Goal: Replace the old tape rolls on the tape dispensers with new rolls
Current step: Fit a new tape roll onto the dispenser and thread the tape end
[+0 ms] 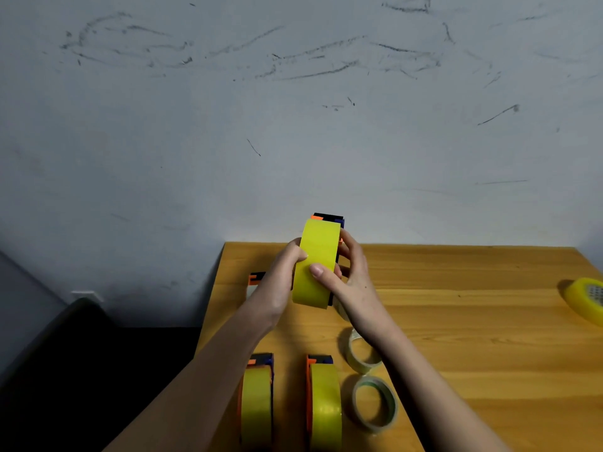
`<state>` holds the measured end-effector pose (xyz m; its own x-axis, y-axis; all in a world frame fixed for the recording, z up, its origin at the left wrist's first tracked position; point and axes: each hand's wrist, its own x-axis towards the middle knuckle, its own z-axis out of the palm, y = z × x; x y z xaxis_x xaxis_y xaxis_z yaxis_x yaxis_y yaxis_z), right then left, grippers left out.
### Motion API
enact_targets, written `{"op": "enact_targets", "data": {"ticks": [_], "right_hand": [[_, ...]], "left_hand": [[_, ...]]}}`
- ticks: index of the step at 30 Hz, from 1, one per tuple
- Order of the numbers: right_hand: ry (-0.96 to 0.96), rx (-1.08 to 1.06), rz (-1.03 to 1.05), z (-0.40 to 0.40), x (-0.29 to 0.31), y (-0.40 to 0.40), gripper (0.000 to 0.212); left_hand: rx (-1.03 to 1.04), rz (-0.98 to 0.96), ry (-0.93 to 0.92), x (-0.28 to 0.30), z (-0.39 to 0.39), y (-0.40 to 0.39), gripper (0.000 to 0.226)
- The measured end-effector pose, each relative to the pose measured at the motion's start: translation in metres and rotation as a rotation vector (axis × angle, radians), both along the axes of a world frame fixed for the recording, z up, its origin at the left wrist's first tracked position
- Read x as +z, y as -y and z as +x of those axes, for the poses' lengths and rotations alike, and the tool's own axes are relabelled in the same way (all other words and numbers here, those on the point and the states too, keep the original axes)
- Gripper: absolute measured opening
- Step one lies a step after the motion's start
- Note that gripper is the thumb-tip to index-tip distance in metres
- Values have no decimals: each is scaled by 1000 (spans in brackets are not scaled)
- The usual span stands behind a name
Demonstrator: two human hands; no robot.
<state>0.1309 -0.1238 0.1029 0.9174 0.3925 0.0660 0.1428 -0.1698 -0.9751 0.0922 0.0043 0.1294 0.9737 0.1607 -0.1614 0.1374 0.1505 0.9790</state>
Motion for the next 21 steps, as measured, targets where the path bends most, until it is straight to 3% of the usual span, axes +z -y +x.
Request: {"op": "enact_targets", "data": {"ticks": [2, 6, 17, 21], "right_hand": [[-10, 7, 13, 1, -1, -2, 104], [-25, 3, 4, -1, -1, -2, 104], [-11, 26, -75, -5, 7, 0, 110], [26, 47, -149, -6, 10, 1, 112]], "left_hand": [[12, -6, 10, 4, -1, 1, 35], [35, 30, 23, 6, -2, 3, 56], [87, 60, 79, 1, -2, 5, 39], [137, 65, -13, -7, -1, 4, 87]]}}
